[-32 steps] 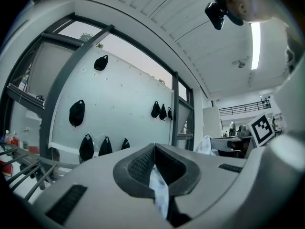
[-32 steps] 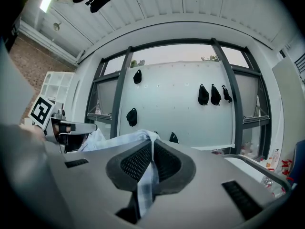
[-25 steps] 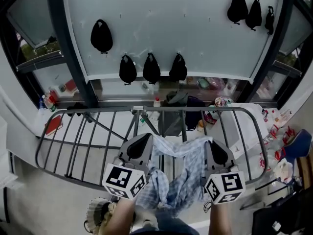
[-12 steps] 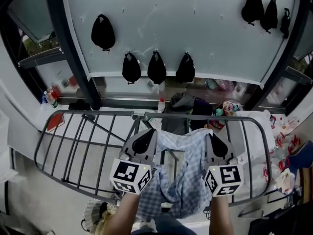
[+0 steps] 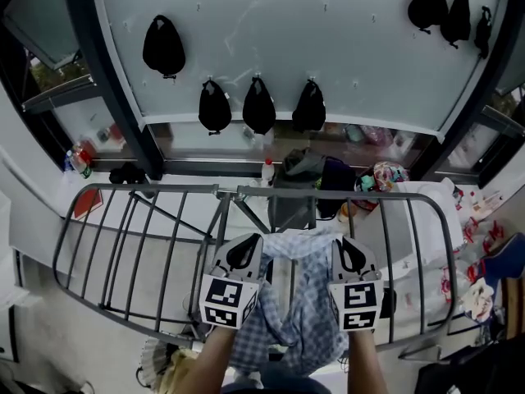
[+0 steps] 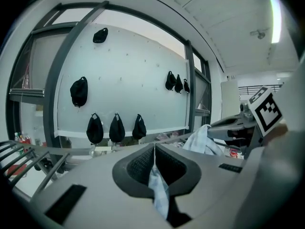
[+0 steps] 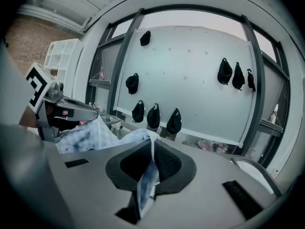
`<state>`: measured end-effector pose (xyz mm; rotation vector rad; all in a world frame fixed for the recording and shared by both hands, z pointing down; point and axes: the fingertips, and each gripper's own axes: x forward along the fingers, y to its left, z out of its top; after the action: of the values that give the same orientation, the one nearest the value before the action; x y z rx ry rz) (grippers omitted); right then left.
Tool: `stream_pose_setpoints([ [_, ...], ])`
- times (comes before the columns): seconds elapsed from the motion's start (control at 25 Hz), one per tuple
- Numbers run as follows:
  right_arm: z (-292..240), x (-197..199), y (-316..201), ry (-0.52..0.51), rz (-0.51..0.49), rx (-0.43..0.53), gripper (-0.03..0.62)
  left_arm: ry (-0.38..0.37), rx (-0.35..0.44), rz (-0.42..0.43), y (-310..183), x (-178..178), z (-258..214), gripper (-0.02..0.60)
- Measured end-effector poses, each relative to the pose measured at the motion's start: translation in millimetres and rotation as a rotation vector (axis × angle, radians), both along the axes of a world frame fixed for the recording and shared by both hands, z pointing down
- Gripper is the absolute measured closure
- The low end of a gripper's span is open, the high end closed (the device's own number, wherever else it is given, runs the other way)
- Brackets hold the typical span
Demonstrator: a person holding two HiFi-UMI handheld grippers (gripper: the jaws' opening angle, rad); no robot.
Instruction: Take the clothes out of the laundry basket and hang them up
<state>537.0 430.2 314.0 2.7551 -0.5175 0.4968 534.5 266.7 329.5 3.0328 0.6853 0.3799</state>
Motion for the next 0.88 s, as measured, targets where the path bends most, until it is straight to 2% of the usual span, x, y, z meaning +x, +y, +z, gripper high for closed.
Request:
stream_pose_setpoints([
  [0.2, 14.6, -2.1, -1.1, -0.059, 0.004, -0.033, 0.561, -0.048, 0.006, 0.01, 2.6, -4.3, 16.7, 0.56],
  [0.28, 17.5, -4.0, -1.1, -0.075, 0.008, -0.032, 0.522, -0.064, 0.002, 0.012, 2.5, -5.7, 20.1, 0.556],
  [0.32, 18.2, -4.8, -0.6, -0.078, 0.013, -0.031, 0.511, -0.071, -0.002, 0.012, 2.1, -6.4, 21.4, 0.527],
  [0.36, 18.9, -5.4, 0.2, -0.08, 0.02, -0.031, 0.499, -0.075, -0.005, 0.011, 1.7, -7.1, 22.6, 0.469],
  [0.44, 19.7, -6.3, 2.5, -0.081, 0.032, -0.034, 0.467, -0.078, -0.01, 0.01, 1.4, -8.9, 24.4, 0.433],
  [0.72, -1.0, -16.0, 11.2, -0.038, 0.045, -0.022, 0.45, -0.044, -0.024, 0.0, -0.7, -17.1, 12.9, 0.408],
  [0.88, -26.4, -26.2, 11.3, 0.012, 0.036, 0.032, 0.451, 0.004, -0.045, -0.015, -6.6, -22.4, -8.8, 0.408],
])
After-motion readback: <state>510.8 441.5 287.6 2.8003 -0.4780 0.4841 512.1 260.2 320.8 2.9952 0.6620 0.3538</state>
